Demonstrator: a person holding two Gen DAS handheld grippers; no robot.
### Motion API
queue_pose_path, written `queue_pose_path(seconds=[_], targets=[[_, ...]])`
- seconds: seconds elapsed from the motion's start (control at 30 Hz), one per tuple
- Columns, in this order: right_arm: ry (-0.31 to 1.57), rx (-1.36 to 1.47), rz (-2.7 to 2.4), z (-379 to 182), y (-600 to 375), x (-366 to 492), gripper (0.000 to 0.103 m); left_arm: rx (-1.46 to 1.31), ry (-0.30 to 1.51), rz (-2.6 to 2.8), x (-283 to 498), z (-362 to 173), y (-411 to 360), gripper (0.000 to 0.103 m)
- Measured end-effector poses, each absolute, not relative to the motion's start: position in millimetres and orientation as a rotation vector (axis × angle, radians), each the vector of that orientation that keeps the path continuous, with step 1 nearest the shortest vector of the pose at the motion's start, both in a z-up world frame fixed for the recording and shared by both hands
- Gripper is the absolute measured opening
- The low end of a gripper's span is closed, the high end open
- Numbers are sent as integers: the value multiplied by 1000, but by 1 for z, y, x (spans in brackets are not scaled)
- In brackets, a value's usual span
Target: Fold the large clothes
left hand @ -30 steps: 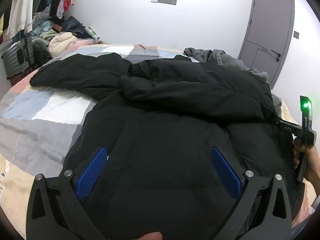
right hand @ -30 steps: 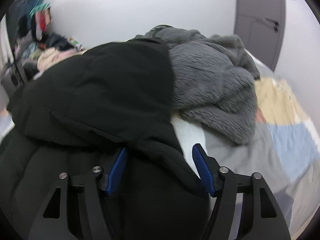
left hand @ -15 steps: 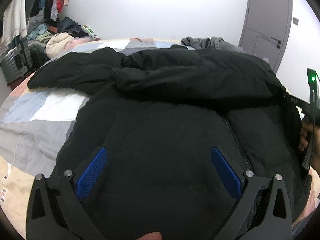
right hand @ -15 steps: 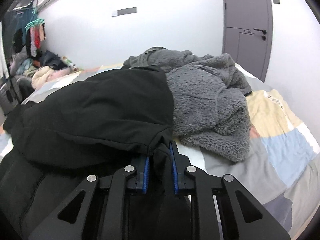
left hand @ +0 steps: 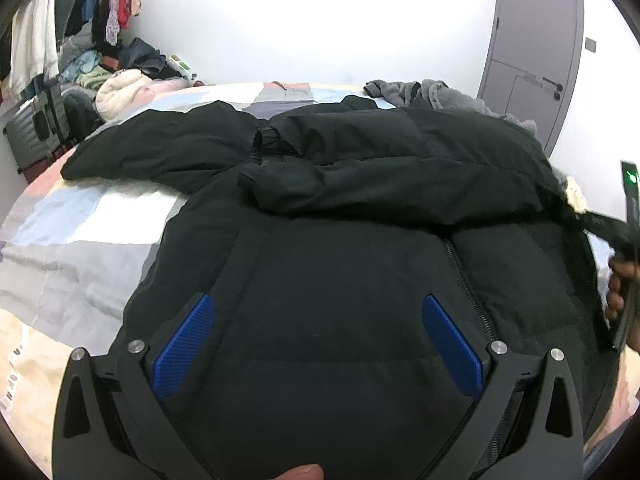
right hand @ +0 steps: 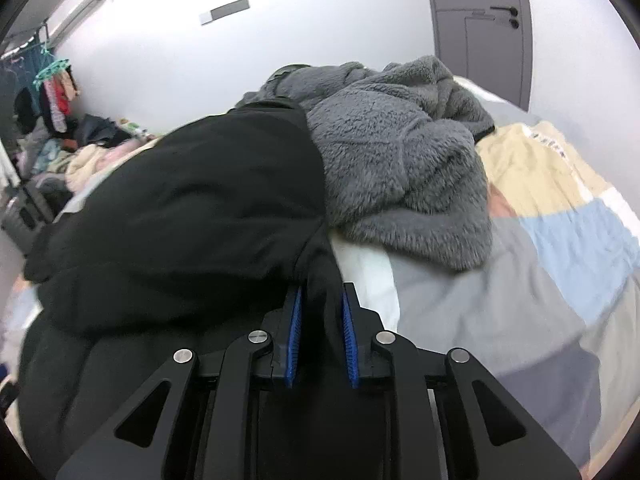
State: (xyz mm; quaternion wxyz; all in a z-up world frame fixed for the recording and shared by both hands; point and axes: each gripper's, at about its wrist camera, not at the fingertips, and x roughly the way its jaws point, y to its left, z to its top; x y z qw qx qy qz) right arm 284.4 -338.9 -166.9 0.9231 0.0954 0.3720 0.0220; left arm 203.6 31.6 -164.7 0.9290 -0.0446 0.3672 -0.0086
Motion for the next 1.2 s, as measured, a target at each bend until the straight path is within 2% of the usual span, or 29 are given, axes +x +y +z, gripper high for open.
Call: queue_pose_path(seconds=[0.07, 0.13, 0.2, 0.27, 0.5, 0.53, 0.6, 0.63, 0.67, 0.77, 0.93, 1.2], targets=[[799, 231, 88, -159, -346, 267, 36, -97, 751, -24, 202, -162, 31, 103], [839, 266, 127, -155, -359, 250, 39, -98, 748, -32, 199, -160, 30, 103], [911, 294, 164, -158, -372, 230, 51, -101, 741, -48, 195, -158, 27, 103], [984, 278, 169, -165, -377, 212, 75, -99, 733, -61, 192, -156, 25, 103], [1336, 312, 331, -229, -376, 169, 75, -67, 726, -93, 188, -155, 13, 103], [1349, 305, 352, -231, -372, 166, 73, -64, 725, -94, 188, -155, 12, 103], [1360, 318, 445, -232, -358, 160, 61, -62, 724, -95, 187, -155, 12, 103], [1361, 298, 469, -229, -349, 158, 50, -64, 725, -96, 187, -154, 12, 103], [1360, 257, 475, -226, -341, 157, 33, -67, 726, -97, 186, -154, 12, 103], [1361, 186, 497, -212, -324, 152, 15, -75, 731, -105, 185, -154, 12, 103], [1372, 81, 522, -196, -308, 137, 9, -77, 749, -129, 183, -155, 4, 103], [1438, 76, 514, -220, -307, 156, 9, -82, 767, -151, 178, -151, -1, 103]])
